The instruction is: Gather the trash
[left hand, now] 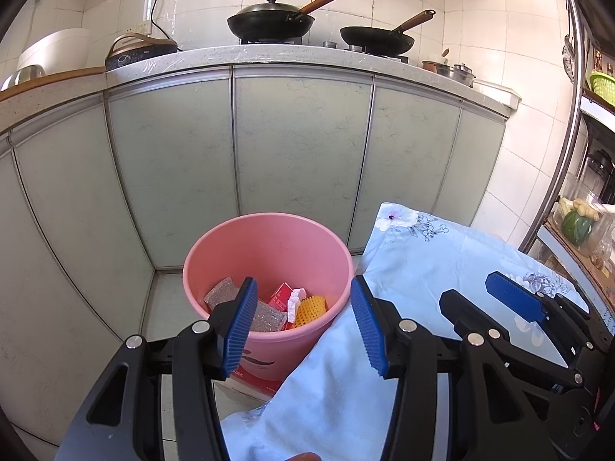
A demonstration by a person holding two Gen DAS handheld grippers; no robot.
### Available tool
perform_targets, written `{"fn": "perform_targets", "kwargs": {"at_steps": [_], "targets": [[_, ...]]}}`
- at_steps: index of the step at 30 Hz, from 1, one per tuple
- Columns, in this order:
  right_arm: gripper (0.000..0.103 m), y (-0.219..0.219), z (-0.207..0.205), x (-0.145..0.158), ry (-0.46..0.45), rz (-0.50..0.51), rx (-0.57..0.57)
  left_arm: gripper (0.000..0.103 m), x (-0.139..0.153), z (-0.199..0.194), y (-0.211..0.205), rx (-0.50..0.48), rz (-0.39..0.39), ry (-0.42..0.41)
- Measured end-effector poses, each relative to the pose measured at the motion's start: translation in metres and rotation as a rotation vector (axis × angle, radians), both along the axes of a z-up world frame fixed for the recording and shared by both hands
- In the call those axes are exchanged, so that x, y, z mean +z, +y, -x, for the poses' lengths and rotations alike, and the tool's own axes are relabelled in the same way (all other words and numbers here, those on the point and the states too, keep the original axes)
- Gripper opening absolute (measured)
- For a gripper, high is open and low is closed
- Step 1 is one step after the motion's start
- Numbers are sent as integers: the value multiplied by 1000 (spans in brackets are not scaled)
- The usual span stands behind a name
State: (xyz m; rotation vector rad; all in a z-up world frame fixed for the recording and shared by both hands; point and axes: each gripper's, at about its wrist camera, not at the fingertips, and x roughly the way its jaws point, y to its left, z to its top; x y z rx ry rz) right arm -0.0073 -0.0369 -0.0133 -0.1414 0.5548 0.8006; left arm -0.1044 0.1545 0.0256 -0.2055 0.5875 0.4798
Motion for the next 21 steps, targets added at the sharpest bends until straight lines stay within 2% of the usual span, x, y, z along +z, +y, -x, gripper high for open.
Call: {"fn": "perform_targets", "kwargs": {"at_steps": [21], "targets": [[53,1,-1,0,8,13,-8,50,-2,-1,1,-16,4,0]]}}
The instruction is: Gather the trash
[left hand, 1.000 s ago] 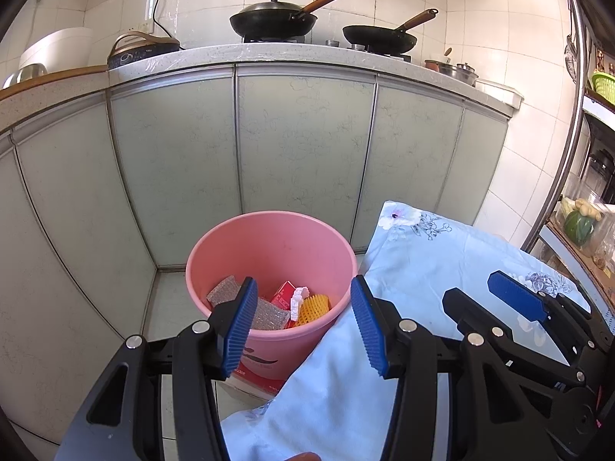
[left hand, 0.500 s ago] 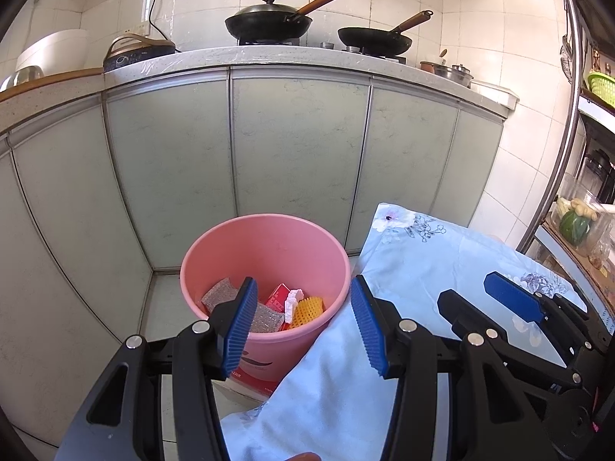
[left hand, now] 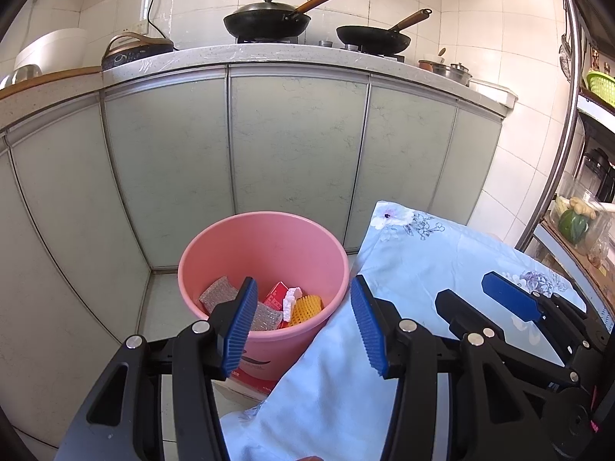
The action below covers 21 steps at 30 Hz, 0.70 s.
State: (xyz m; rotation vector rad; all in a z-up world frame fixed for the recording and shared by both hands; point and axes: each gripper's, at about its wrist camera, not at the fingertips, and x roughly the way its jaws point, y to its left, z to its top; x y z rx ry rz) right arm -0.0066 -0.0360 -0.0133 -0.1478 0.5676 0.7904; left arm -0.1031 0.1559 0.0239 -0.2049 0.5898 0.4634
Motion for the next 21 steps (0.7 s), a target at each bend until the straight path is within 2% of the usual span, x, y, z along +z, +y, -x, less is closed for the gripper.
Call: {"fn": "perform_targets", "kwargs": {"at_steps": [21], "targets": [[53,1,-1,-4,7,10,-2,50,-7,-2,-1,0,6,7]]}}
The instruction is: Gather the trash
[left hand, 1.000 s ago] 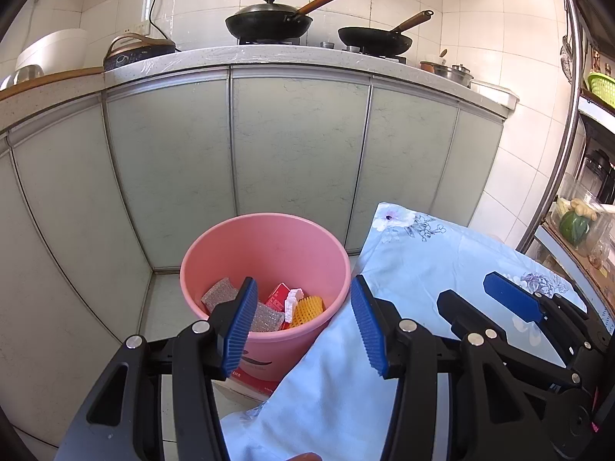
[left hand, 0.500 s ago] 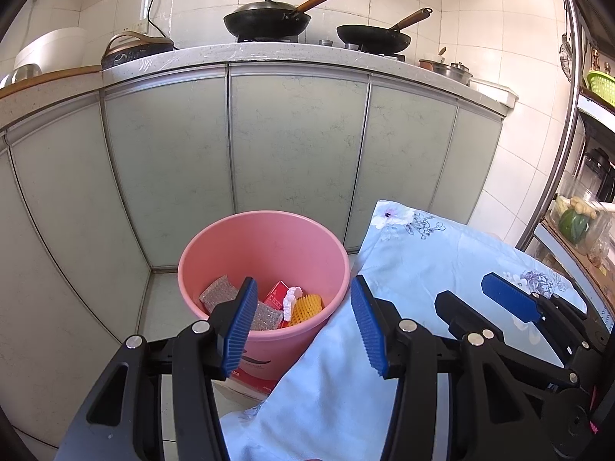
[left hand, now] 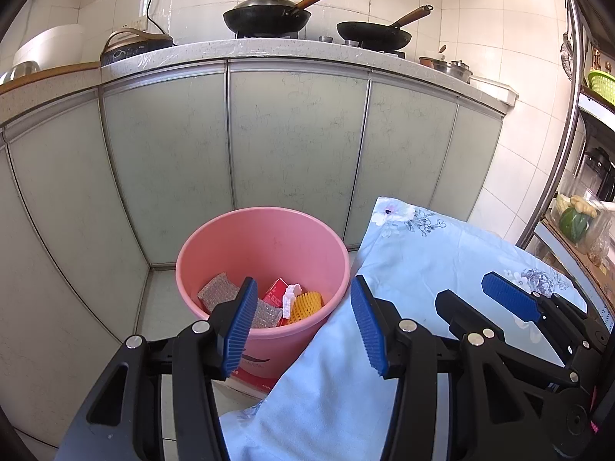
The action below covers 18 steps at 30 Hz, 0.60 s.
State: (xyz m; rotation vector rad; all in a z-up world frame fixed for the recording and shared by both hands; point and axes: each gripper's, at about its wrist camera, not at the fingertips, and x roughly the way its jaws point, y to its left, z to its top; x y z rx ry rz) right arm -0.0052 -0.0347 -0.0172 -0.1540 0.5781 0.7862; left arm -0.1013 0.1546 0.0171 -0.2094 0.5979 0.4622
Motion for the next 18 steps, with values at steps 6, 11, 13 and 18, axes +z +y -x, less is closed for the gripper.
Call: {"fn": "perform_targets", "kwargs": {"at_steps": [6,11,13,18], "targets": [[53,0,-1,-2,4,4,-1,50,-4,-2,0,0,2,4],[53,1,-2,-3,7,7,-1,50,-5,-3,-1,0,-3,6],[53,1,-2,-4,9,9,-2,50,-6,-4,0,0,2,12],[53,1,-2,-6,12,11,-5,50,-7,-5,0,-2,7,17]]}}
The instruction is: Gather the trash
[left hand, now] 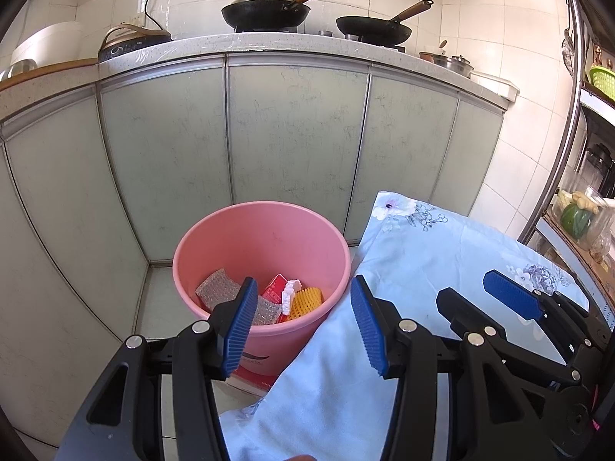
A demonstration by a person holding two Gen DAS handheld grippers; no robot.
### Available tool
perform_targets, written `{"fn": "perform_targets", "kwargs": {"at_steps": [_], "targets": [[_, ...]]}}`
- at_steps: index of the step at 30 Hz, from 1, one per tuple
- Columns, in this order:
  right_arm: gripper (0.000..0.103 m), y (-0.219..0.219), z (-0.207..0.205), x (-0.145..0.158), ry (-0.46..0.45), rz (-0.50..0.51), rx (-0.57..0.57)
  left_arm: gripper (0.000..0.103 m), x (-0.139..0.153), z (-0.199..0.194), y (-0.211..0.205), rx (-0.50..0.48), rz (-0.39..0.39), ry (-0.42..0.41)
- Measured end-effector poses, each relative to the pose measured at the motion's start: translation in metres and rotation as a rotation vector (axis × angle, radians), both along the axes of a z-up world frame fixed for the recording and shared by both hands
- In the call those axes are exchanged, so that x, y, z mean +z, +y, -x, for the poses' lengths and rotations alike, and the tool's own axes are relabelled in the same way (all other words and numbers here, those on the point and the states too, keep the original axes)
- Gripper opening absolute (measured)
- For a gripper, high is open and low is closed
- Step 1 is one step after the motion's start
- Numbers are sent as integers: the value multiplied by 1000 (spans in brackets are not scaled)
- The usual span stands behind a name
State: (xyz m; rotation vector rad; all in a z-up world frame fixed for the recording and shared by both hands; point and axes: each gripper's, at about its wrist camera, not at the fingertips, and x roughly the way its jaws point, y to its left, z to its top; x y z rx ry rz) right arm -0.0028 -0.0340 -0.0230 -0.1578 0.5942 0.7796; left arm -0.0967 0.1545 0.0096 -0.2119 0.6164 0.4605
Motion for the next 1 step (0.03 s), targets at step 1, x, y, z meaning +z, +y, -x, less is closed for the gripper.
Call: {"fn": "perform_targets", "kwargs": {"at_steps": [1], "targets": [[53,0,0,0,0,0,1,50,0,0,0,-1,1,0]]}}
